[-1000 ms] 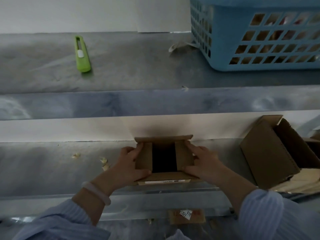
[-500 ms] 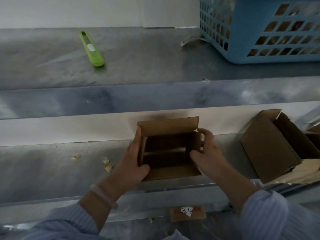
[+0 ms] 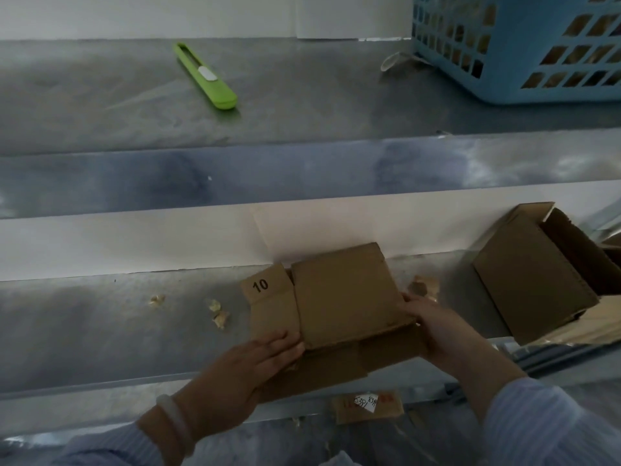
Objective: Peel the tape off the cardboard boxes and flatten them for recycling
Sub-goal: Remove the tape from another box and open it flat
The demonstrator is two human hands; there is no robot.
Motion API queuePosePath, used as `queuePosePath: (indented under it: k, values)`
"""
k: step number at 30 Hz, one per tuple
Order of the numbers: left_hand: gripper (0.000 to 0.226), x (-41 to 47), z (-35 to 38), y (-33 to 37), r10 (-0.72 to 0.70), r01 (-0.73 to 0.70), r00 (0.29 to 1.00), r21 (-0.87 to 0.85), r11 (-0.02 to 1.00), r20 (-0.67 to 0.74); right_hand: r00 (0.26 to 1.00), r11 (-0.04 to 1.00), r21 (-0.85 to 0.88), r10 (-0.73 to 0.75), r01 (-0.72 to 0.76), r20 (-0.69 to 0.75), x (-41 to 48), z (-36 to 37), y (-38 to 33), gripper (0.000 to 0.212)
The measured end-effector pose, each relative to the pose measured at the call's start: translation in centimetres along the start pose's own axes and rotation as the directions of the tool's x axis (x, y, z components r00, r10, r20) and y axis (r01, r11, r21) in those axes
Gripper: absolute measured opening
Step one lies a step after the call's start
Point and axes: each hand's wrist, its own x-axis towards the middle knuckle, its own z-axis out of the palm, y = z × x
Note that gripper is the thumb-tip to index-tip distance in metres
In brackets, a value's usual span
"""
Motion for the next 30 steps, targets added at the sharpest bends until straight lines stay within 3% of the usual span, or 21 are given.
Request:
queuePosePath:
  k: [5, 8, 11, 14, 16, 19, 20, 23, 25, 30]
  values:
    - [0.066, -0.3, 1.7, -0.8, -0.099, 0.096, 0.994, -0.069, 0.993, -0.043, 0.99, 0.918, -0.395, -0.02, -0.036, -0.137, 0.6, -0.8, 2.1, 0.041]
    - [0.057, 1.9, 1.9, -0.6, -0.162, 0.165, 0.972, 0.002, 0.986, -0.172, 0.987, 0.826, -0.56, -0.03, -0.066, -0.16, 1.0, -0.2, 3.7, 0.043]
    - [0.073, 4.7, 2.4, -0.9, -0.273, 0.289, 0.954, 0.134, 0.948, -0.125, 0.99, 0.747, -0.664, -0.063, -0.036, -0.124, 1.3, 1.2, 4.8, 0.05]
    - [0.087, 5.5, 4.6, -1.9, -0.334, 0.337, 0.941, 0.206, 0.919, -0.05, 0.972, 0.652, -0.757, -0.199, 0.038, -0.123, 1.3, 2.5, 5.7, 0.064]
    - [0.088, 5.9, 5.2, -2.4, -0.32, 0.326, 0.945, 0.206, 0.922, -0.064, 0.953, 0.493, -0.87, -0.276, 0.025, -0.129, 1.3, 2.7, 6.0, 0.068]
    - [0.085, 6.8, 4.9, -3.6, -0.278, 0.283, 0.959, 0.221, 0.933, -0.055, 0.902, 0.053, -0.998, -0.429, -0.015, -0.037, 1.8, 2.9, 6.0, 0.072]
    - [0.085, 7.0, 4.8, -3.9, -0.271, 0.277, 0.961, 0.232, 0.932, -0.058, 0.903, -0.016, -0.999, -0.429, 0.031, 0.035, 2.2, 3.2, 6.0, 0.076]
    - [0.084, 7.5, 4.9, -4.1, -0.315, 0.329, 0.944, 0.249, 0.911, -0.095, 0.899, -0.116, -0.973, -0.373, 0.2, 0.229, 4.1, 4.8, 6.6, 0.077]
    - [0.083, 7.5, 5.1, -3.9, -0.33, 0.349, 0.937, 0.243, 0.905, -0.119, 0.883, -0.185, -0.961, -0.388, 0.207, 0.265, 4.9, 5.7, 7.4, 0.076]
    - [0.085, 7.7, 5.8, -4.3, -0.332, 0.358, 0.931, 0.204, 0.911, -0.153, 0.854, -0.158, -0.966, -0.454, 0.205, 0.256, 5.8, 5.6, 8.6, 0.076]
